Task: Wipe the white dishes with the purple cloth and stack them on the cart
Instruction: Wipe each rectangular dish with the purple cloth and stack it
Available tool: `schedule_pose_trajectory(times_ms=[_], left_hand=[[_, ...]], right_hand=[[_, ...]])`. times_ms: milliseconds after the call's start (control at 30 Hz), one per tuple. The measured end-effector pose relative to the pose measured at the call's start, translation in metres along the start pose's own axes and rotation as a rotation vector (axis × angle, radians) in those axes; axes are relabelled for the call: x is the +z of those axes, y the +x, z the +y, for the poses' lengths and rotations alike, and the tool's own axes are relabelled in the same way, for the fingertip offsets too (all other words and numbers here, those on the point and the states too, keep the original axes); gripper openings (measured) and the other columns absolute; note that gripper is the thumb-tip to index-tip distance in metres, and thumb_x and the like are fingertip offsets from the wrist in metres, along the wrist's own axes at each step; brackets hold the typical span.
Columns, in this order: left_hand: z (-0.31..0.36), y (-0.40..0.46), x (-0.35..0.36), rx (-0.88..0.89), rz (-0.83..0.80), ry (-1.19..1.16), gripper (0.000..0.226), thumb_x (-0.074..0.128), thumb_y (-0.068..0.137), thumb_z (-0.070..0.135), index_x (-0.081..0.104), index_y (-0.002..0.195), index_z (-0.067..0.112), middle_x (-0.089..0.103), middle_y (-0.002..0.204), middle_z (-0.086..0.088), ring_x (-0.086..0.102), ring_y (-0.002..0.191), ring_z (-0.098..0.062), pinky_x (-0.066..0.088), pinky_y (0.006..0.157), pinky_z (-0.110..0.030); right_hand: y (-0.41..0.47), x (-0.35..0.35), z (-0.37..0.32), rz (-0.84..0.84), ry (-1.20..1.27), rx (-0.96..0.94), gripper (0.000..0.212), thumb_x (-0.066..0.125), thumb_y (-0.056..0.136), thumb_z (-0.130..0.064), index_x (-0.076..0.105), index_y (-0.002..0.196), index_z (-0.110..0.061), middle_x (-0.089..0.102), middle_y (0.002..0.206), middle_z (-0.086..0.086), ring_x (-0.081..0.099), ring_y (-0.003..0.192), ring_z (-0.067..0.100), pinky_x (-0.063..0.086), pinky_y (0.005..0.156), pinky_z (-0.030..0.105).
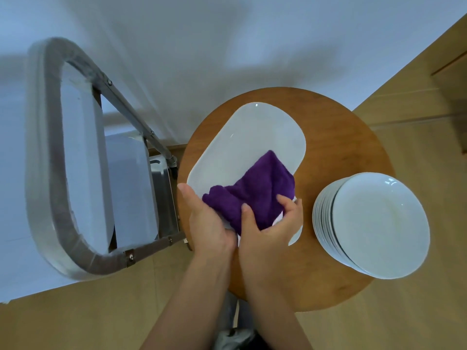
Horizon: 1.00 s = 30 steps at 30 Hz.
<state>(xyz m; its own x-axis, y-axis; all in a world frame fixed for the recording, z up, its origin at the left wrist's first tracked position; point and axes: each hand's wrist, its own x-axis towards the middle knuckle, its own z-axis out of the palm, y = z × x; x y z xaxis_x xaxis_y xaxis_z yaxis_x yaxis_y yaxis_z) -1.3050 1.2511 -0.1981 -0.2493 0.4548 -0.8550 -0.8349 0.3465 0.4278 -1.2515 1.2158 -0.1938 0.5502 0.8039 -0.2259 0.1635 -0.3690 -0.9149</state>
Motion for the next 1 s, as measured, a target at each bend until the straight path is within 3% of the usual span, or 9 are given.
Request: schedule_pose_trajectory(times_ms=[67,133,300,400,467,633,700,867,1000], left_hand=[[-0.002,0.0,0.0,0.008,-0.024,0.003,0.055,0.043,0.076,0.075,0.056,0.094,0.024,0.074,0.072,0.004,0.072,0.074,-0.018,0.06,0.061,-0.036],[-0.003,-0.002,-0.002,0.011,-0.04,0.044,0.054,0.042,0.078,0.074,0.056,0.094,0.025,0.074,0.074,0.005,0.072,0.074,-0.017,0.06,0.062,-0.035],[0.006,-0.002,-0.015,0.139,-0.041,0.258,0.052,0.038,0.079,0.072,0.057,0.101,0.03,0.075,0.084,0.006,0.072,0.076,-0.014,0.06,0.06,-0.036],[0.014,0.001,-0.018,0.146,-0.007,0.453,0.082,0.032,0.082,0.074,0.049,0.133,0.012,0.054,0.136,-0.012,0.053,0.124,-0.031,0.043,0.102,-0.052],[0.019,0.002,-0.018,0.181,-0.002,0.544,0.085,0.03,0.085,0.072,0.045,0.137,0.008,0.046,0.142,-0.017,0.044,0.13,-0.036,0.036,0.108,-0.053],[0.051,0.001,-0.026,0.291,-0.068,0.799,0.057,0.027,0.074,0.075,0.06,0.085,0.03,0.069,0.089,-0.004,0.066,0.091,-0.029,0.054,0.078,-0.039],[0.064,0.002,-0.021,0.318,-0.106,0.906,0.059,0.027,0.068,0.078,0.059,0.079,0.03,0.069,0.085,-0.006,0.066,0.087,-0.029,0.054,0.078,-0.041],[0.056,0.002,-0.011,0.228,-0.351,0.361,0.044,0.048,0.074,0.062,0.062,0.101,0.03,0.074,0.092,0.005,0.071,0.087,-0.014,0.057,0.061,-0.029],[-0.002,-0.01,-0.013,0.083,-0.174,0.195,0.051,0.047,0.082,0.064,0.056,0.12,0.033,0.073,0.104,0.002,0.069,0.098,-0.021,0.058,0.078,-0.037]], right_hand=[[0.005,0.003,-0.004,-0.057,0.182,0.348,0.074,0.077,0.075,-0.019,0.033,0.133,-0.029,0.041,0.125,-0.017,0.048,0.117,0.005,0.049,0.08,0.011],[0.008,0.001,-0.004,-0.216,0.3,0.608,0.067,0.075,0.075,-0.03,0.039,0.131,-0.027,0.057,0.115,-0.01,0.061,0.097,0.012,0.055,0.063,0.017],[0.021,-0.005,0.007,-0.232,0.354,0.627,0.036,0.076,0.074,-0.028,0.057,0.105,-0.029,0.068,0.088,-0.007,0.066,0.078,0.014,0.052,0.051,0.018],[0.033,-0.011,0.008,-0.228,0.452,0.652,0.038,0.079,0.067,-0.024,0.059,0.098,-0.03,0.071,0.079,-0.007,0.069,0.072,0.015,0.054,0.051,0.025],[0.039,-0.015,0.006,-0.282,0.446,0.628,0.046,0.08,0.058,-0.025,0.06,0.1,-0.027,0.072,0.079,-0.006,0.071,0.073,0.016,0.055,0.054,0.029],[0.075,-0.046,0.008,-0.425,0.413,0.598,0.052,0.078,0.056,-0.018,0.064,0.105,-0.008,0.071,0.096,0.013,0.07,0.085,0.03,0.057,0.068,0.048],[0.073,-0.052,0.012,-0.454,0.351,0.594,0.055,0.077,0.058,-0.018,0.062,0.11,-0.008,0.071,0.097,0.013,0.069,0.085,0.03,0.057,0.073,0.047],[0.043,-0.031,0.018,-0.187,0.56,0.758,0.037,0.075,0.07,-0.019,0.062,0.104,-0.014,0.071,0.094,0.01,0.071,0.075,0.027,0.058,0.066,0.047],[0.017,-0.001,0.012,-0.119,0.669,0.842,0.025,0.073,0.075,-0.021,0.066,0.099,-0.016,0.074,0.086,0.005,0.071,0.073,0.024,0.058,0.07,0.045]])
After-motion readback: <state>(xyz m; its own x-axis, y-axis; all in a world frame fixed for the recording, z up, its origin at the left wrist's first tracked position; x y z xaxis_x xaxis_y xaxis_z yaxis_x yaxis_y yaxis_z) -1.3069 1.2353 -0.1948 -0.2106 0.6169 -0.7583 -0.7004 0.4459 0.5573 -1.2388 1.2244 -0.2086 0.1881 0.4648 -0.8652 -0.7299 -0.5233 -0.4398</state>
